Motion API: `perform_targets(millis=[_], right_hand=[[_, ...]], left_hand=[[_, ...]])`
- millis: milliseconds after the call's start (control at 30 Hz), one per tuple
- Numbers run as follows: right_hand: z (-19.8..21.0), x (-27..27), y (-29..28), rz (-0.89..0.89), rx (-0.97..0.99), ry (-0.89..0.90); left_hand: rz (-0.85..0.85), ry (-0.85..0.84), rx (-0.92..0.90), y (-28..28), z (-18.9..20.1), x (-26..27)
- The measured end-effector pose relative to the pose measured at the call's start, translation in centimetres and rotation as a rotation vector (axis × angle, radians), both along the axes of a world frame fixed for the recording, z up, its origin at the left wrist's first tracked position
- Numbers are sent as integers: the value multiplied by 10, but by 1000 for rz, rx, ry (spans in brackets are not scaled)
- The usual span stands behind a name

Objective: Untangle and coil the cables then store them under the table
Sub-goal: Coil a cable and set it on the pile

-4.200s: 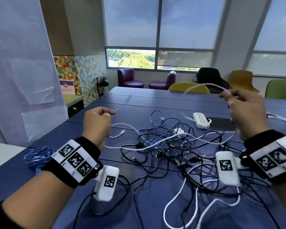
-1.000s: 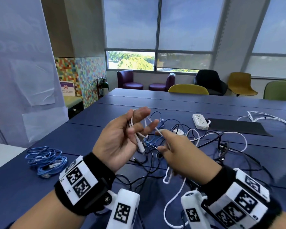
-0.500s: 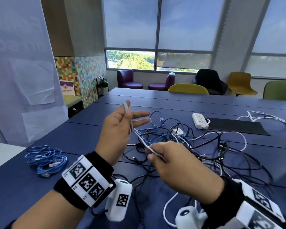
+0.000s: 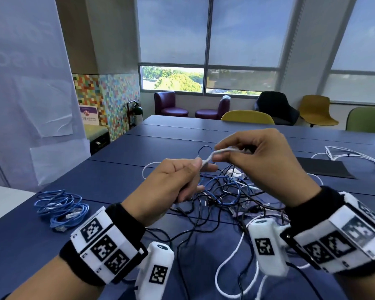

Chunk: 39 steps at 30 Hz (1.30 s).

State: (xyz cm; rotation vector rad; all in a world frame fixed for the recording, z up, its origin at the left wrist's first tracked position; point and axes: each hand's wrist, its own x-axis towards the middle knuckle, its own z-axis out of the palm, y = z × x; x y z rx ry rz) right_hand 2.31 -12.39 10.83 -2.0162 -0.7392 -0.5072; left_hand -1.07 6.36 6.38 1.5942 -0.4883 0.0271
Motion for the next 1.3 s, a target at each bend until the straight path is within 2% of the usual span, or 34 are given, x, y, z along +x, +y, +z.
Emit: perform_targets(millis=[67,200,267,367,533,633,767,833,933,1067,1167,1300], right_hand=[[-5,9,-4,27,75,15],[-23,25,-6,42,185,60],[-36,29,-3,65,183,98],[-53,25,5,75,123,39],[-68,24,5,31,113,-168],[-74,23,9,7,-100,-293],[-81,17,16,0,-370,-266],[-80,14,18,33,-489,-213],[-73,8,23,82,-536,-175],[-59,-3,31,33,-528,-352],[-49,-11,33,65,-485,-455],[-33,-22,27,71,-428,-389]], left_hand=[[-118,127,-185,-1,0,-3],[-354,259,-517,0,4,-11],[-452,306,-638,1,3,-11],[-528,321,-787,0,3,-10],[-275,273,-968,6,12,-8],[-215,252,-1038,9,14,-5],[-75,185,-1069,6,19,2],[27,110,-1022,5,19,5],[117,-9,-853,4,12,10],[218,-170,-490,2,2,14],[277,-233,-231,-4,-3,12],[462,-455,207,-4,-9,13]])
